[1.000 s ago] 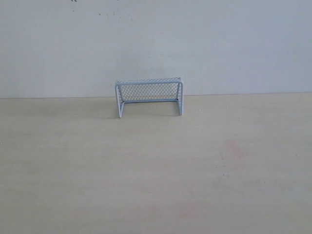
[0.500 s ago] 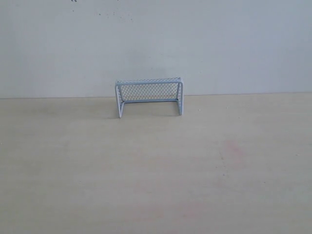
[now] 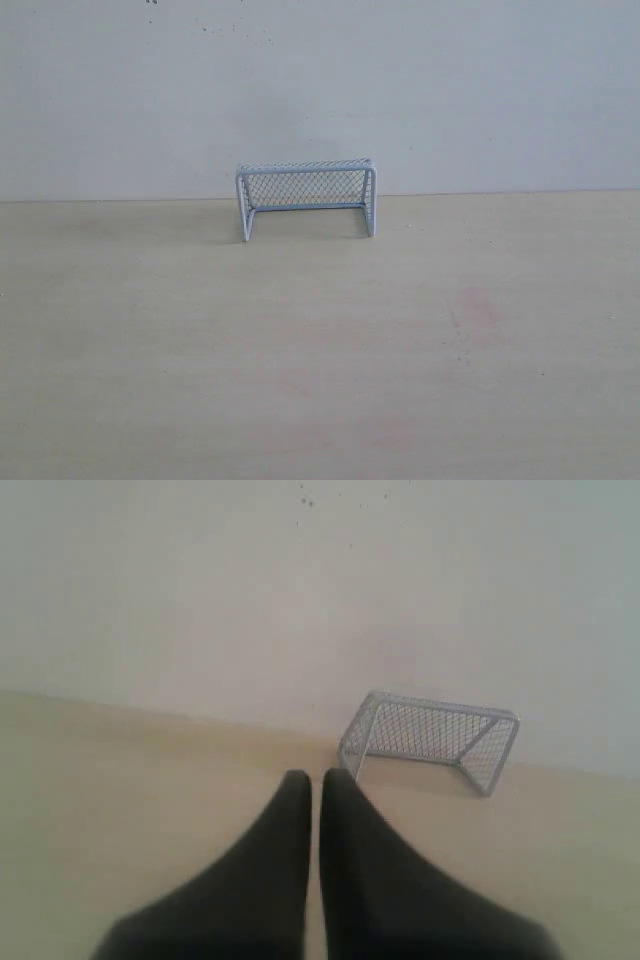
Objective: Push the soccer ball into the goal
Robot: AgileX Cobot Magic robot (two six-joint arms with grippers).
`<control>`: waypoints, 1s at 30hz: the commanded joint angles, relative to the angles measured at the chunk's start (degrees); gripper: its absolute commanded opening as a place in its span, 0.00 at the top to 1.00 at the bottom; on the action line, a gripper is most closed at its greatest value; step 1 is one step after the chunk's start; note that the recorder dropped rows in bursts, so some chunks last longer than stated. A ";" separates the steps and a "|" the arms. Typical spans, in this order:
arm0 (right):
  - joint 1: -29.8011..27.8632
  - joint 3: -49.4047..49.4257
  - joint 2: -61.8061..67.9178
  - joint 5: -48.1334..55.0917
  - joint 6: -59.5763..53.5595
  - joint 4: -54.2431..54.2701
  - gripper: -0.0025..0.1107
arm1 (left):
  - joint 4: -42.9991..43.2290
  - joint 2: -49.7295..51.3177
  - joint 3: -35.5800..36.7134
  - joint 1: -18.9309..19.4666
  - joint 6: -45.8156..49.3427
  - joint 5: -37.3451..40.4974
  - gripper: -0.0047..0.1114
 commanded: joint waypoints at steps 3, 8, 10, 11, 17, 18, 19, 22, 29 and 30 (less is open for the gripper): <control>-0.19 -0.01 -0.23 -0.61 -0.16 -0.04 0.98 | 0.39 -0.19 3.71 0.75 -3.21 -0.77 0.92; -0.19 -0.01 -0.23 -0.61 -0.16 -0.04 0.98 | 0.53 -0.19 3.71 0.75 -3.33 2.88 0.92; -0.19 -0.01 -0.23 -0.61 -0.16 -0.04 0.98 | 0.78 -0.19 3.71 0.75 -2.83 3.05 0.92; -0.19 -0.01 -0.23 -0.61 -0.16 -0.04 0.98 | 1.63 -0.19 3.71 0.75 -0.97 3.83 0.92; -0.19 -0.01 -0.23 -0.61 -0.16 -0.04 0.98 | 5.38 -0.19 3.71 0.75 10.16 7.71 0.92; -0.19 -0.01 -0.23 -0.61 -0.16 -0.04 0.98 | 5.38 -0.19 3.71 0.75 10.16 7.71 0.92; -0.19 -0.01 -0.23 -0.61 -0.16 -0.04 0.98 | 5.38 -0.19 3.71 0.75 10.16 7.71 0.92; -0.19 -0.01 -0.23 -0.61 -0.16 -0.04 0.98 | 5.38 -0.19 3.71 0.75 10.16 7.71 0.92; -0.19 -0.01 -0.23 -0.61 -0.16 -0.04 0.98 | 5.38 -0.19 3.71 0.75 10.16 7.71 0.92; -0.19 -0.01 -0.23 -0.61 -0.16 -0.04 0.98 | 5.38 -0.19 3.71 0.75 10.16 7.71 0.92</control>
